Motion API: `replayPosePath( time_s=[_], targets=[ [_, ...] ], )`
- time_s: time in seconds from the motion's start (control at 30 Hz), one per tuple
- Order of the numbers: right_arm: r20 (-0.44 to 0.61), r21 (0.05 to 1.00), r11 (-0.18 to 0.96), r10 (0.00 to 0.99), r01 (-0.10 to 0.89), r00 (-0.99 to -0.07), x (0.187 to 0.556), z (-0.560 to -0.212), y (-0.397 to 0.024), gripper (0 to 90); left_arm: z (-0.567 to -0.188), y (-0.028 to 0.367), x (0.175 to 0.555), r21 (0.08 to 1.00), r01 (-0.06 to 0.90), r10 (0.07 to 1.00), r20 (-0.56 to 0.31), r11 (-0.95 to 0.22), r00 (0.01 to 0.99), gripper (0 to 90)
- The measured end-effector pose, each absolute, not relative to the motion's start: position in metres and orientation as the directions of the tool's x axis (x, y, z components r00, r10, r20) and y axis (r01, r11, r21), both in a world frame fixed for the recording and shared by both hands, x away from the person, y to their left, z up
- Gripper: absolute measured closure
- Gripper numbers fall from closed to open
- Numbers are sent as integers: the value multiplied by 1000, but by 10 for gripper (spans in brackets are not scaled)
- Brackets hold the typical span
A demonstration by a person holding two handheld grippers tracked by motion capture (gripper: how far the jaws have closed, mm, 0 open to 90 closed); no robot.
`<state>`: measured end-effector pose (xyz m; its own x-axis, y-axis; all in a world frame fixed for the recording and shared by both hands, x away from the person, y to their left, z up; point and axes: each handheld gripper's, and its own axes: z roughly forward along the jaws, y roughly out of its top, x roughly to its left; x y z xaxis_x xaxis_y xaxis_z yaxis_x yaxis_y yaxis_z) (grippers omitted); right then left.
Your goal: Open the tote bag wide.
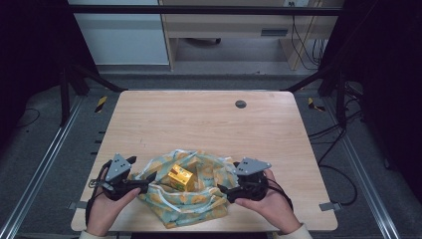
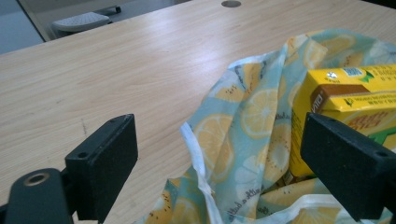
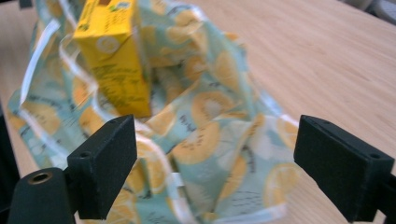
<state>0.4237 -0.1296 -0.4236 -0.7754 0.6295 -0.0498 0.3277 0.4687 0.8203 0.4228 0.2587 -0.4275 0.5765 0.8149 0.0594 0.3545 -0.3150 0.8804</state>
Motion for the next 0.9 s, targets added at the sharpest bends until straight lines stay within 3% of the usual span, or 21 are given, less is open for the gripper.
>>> replayPosePath(
  time_s=[0.3, 0.9],
  targets=[
    [-5, 848, 370, 723, 380, -691, 436, -421, -165, 103, -424, 288, 425, 900, 369, 869, 22, -233, 494, 108],
    [34, 839, 287, 822, 463, -569, 450, -435, -207, 71, -438, 318, 439, 869, 444, 911, 20, -220, 412, 80]
  ],
)
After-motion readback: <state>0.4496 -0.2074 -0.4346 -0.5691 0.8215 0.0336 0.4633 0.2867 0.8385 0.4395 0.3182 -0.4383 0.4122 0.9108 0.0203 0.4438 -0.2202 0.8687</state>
